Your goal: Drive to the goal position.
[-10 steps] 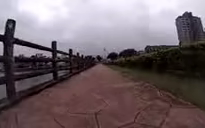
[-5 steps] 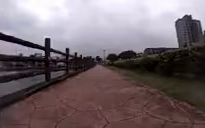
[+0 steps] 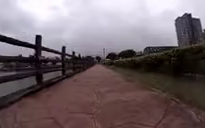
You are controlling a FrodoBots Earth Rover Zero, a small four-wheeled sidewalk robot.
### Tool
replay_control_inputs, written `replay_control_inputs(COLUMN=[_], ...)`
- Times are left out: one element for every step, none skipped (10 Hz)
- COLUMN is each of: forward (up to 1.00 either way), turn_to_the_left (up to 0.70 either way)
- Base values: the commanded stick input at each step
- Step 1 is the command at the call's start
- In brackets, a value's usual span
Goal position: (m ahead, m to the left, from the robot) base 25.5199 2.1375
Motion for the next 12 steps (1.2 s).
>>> replay_control_inputs(forward=[1.0, 1.0, 1.0, 1.0, 1.0, 1.0, 1.0, 1.0, 1.0, 1.0, 1.0, 1.0], turn_to_the_left=[0.0, 0.0, 0.0, 0.0, 0.0, 0.0, 0.0, 0.0, 0.0, 0.0, 0.0, 0.0])
